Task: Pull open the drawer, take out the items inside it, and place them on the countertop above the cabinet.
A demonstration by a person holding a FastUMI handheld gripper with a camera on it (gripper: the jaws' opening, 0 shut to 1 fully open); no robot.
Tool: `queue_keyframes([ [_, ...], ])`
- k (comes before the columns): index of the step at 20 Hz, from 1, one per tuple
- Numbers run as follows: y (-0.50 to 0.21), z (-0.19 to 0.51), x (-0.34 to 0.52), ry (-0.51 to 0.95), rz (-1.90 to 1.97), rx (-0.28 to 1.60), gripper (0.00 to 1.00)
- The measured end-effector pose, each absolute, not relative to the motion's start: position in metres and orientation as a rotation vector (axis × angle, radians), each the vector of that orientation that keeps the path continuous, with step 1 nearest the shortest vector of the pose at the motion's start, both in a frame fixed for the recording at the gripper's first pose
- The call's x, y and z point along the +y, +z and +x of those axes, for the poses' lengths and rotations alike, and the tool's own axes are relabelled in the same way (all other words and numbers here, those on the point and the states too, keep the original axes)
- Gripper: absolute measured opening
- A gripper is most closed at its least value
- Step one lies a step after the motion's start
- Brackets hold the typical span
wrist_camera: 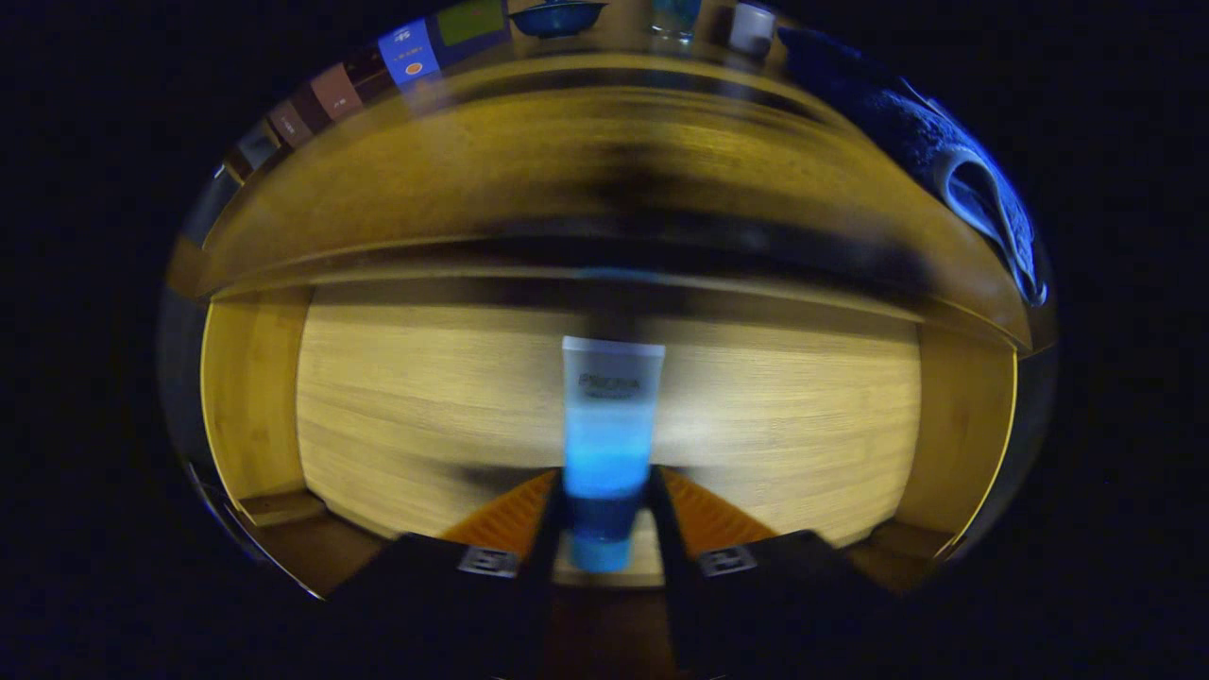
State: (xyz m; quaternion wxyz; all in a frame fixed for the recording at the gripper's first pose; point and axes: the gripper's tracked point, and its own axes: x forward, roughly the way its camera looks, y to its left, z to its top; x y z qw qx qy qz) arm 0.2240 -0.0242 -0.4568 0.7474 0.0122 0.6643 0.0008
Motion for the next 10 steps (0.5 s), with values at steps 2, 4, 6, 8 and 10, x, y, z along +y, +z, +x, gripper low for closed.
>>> queue_keyframes([
  [2, -0.452, 0.222, -0.03, -0.004, 0.07, 1.439, 0.39],
  [4, -0.446, 0.21, -0.027, 0.005, 0.119, 1.435, 0.39],
  [6, -0.433, 0.202, -0.021, 0.034, 0.158, 1.429, 0.39],
  [8, -0.414, 0.198, -0.012, 0.08, 0.165, 1.402, 0.38],
  [10, -0.393, 0.194, -0.008, 0.116, 0.172, 1.365, 0.38],
])
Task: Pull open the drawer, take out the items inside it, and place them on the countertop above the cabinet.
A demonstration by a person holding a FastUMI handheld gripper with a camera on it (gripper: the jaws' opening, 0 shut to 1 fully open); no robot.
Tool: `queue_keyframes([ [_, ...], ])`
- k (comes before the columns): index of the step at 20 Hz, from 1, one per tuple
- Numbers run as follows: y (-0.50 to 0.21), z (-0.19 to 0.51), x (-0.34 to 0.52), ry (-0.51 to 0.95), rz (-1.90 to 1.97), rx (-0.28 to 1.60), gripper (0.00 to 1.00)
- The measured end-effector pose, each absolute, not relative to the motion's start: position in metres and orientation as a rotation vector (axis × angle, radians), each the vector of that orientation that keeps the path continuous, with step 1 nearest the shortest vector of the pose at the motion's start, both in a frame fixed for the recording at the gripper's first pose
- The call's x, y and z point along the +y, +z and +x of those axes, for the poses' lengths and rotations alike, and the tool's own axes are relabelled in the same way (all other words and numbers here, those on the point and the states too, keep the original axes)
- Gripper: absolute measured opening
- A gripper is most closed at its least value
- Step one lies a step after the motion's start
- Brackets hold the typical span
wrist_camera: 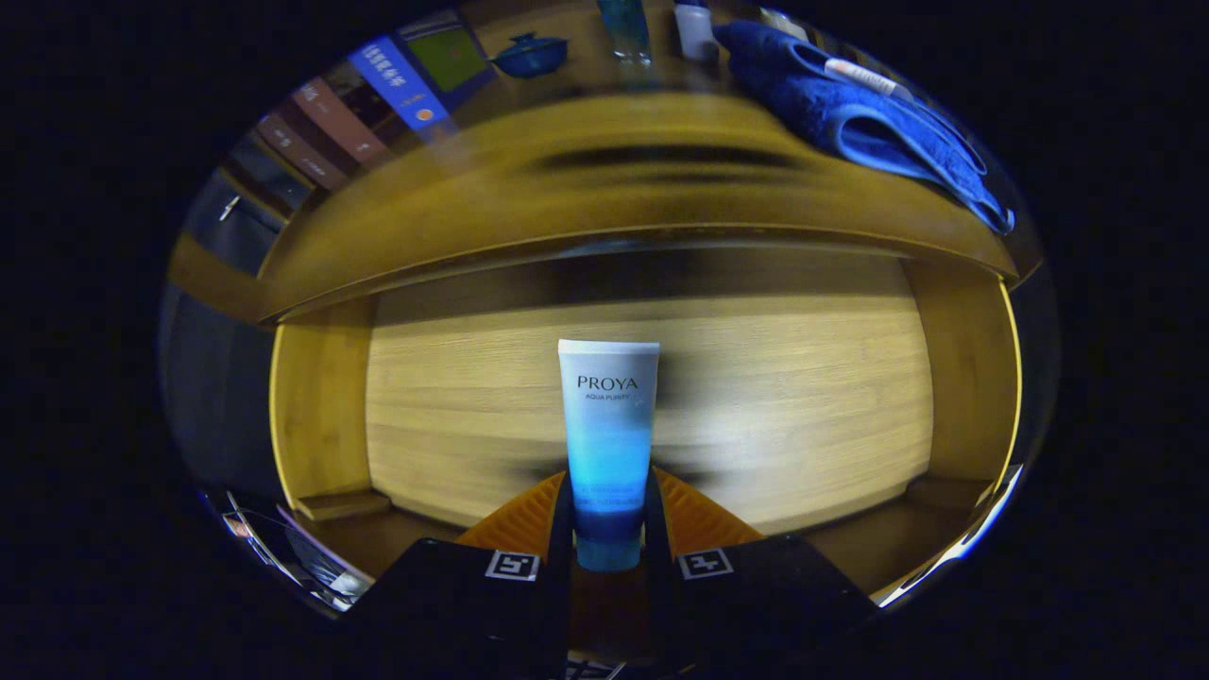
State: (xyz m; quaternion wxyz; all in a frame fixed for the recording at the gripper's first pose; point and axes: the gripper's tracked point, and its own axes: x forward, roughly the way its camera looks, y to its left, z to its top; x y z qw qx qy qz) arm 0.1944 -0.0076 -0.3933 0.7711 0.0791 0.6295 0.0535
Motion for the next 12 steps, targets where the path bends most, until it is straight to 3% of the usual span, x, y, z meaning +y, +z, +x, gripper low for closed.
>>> queue_keyframes([
  [7, -0.298, 0.209, 0.002, 0.22, 0.183, 1.221, 0.38],
  [12, -0.266, 0.258, -0.007, 0.192, 0.123, 1.181, 0.38],
])
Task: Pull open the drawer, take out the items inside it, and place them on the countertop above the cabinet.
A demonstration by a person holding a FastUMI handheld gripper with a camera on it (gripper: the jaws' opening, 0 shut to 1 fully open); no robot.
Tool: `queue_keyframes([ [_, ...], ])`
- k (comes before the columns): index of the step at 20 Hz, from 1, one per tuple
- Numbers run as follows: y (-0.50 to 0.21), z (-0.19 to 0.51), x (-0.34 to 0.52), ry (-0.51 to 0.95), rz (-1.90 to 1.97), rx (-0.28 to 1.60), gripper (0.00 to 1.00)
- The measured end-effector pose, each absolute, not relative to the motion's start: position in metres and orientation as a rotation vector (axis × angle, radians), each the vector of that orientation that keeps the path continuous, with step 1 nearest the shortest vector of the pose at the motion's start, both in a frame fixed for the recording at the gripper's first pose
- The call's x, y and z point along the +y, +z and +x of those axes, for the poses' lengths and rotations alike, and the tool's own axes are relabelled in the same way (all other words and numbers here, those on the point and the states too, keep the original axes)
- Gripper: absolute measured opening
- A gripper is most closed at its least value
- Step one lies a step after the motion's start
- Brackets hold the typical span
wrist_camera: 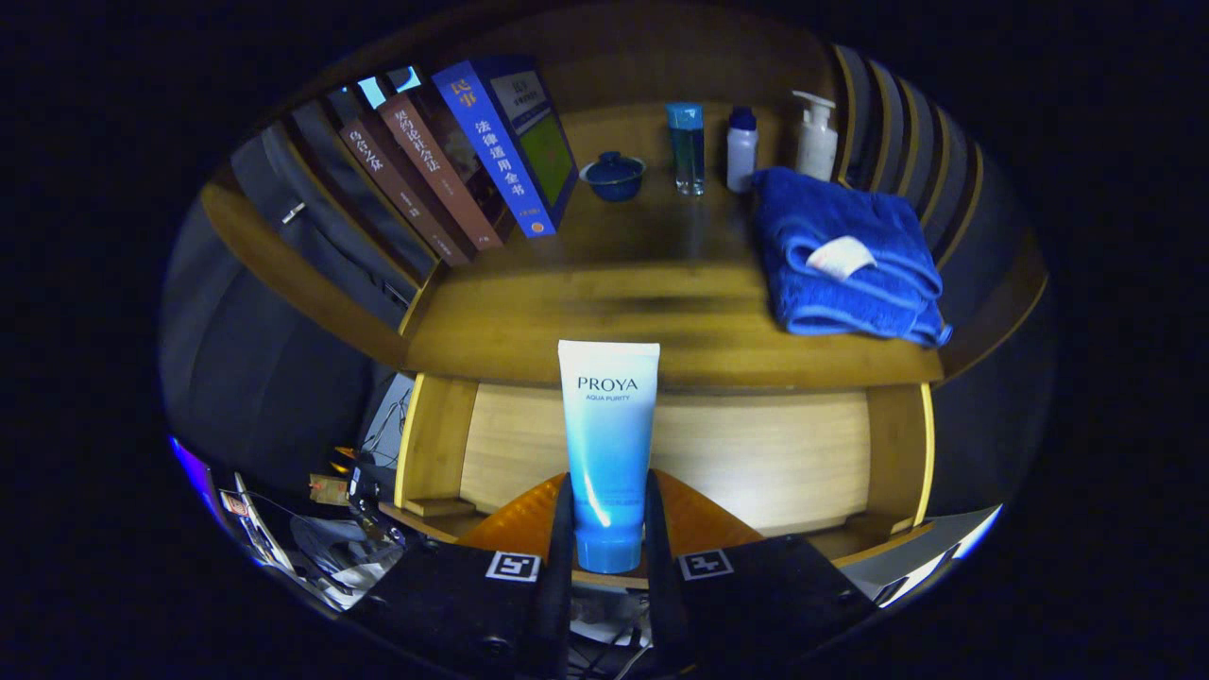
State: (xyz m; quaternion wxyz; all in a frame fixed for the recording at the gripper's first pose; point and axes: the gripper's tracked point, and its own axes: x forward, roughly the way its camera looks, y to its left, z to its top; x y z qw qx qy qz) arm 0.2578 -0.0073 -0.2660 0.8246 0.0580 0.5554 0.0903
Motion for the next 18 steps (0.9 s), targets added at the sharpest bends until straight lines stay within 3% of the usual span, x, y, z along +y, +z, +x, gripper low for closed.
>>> queue_keyframes([
  [9, -0.286, 0.339, -0.004, 0.133, 0.065, 1.2, 0.39],
  [18, -0.308, 0.37, -0.021, 0.036, 0.047, 1.262, 0.38],
])
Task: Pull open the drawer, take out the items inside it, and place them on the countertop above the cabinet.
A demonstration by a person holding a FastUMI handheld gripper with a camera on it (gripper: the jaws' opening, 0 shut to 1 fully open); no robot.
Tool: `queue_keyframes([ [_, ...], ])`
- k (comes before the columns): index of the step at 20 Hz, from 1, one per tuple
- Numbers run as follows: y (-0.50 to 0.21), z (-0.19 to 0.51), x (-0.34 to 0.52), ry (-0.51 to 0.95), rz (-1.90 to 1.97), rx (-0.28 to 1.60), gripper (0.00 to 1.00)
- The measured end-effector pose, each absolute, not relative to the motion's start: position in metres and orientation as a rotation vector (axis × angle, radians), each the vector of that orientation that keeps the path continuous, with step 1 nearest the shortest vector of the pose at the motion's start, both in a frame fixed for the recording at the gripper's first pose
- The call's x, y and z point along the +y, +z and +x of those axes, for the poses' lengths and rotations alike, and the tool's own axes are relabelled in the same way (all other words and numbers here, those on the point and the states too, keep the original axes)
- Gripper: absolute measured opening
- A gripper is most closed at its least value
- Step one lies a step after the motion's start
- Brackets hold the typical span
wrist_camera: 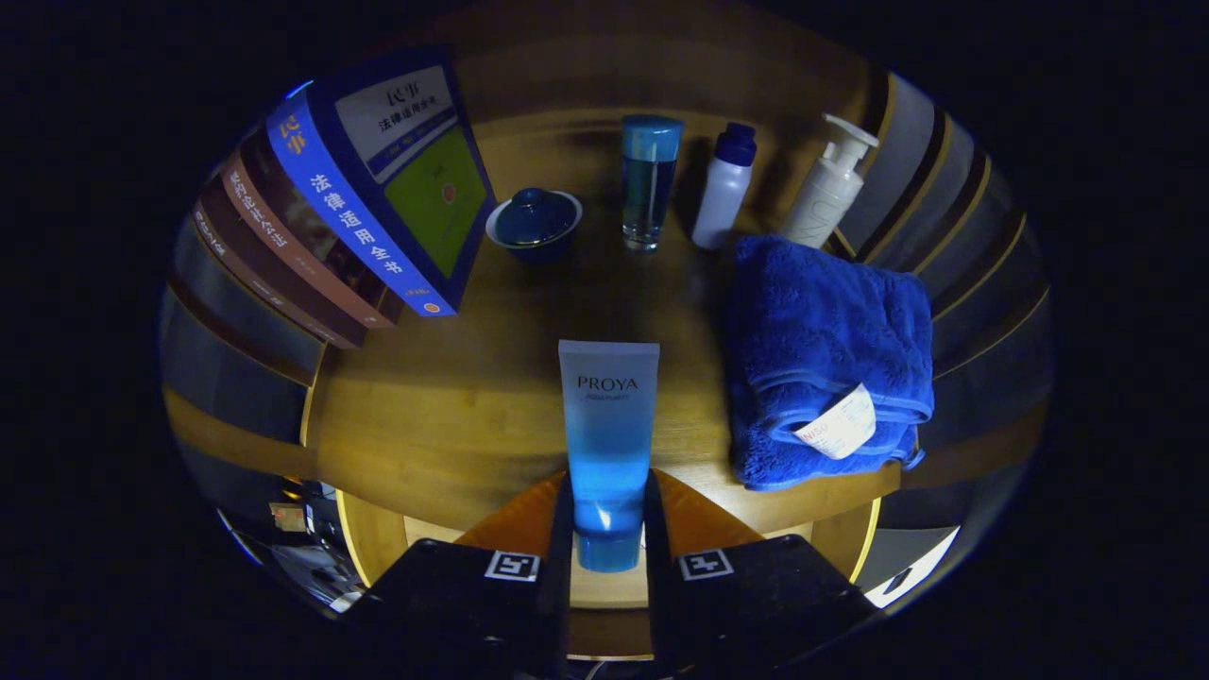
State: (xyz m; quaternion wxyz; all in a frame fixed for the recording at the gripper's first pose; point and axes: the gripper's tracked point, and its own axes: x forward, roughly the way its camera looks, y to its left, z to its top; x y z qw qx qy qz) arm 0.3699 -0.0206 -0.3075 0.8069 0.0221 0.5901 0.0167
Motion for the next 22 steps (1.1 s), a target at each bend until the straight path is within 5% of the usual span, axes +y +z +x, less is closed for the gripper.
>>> queue_keyframes([
  [6, -0.326, 0.371, -0.013, 0.065, 0.035, 1.277, 0.39],
  [14, -0.312, 0.377, -0.015, 0.055, 0.043, 1.177, 1.0],
  [22, -0.265, 0.335, 0.01, 0.175, 0.142, 0.932, 1.0],
])
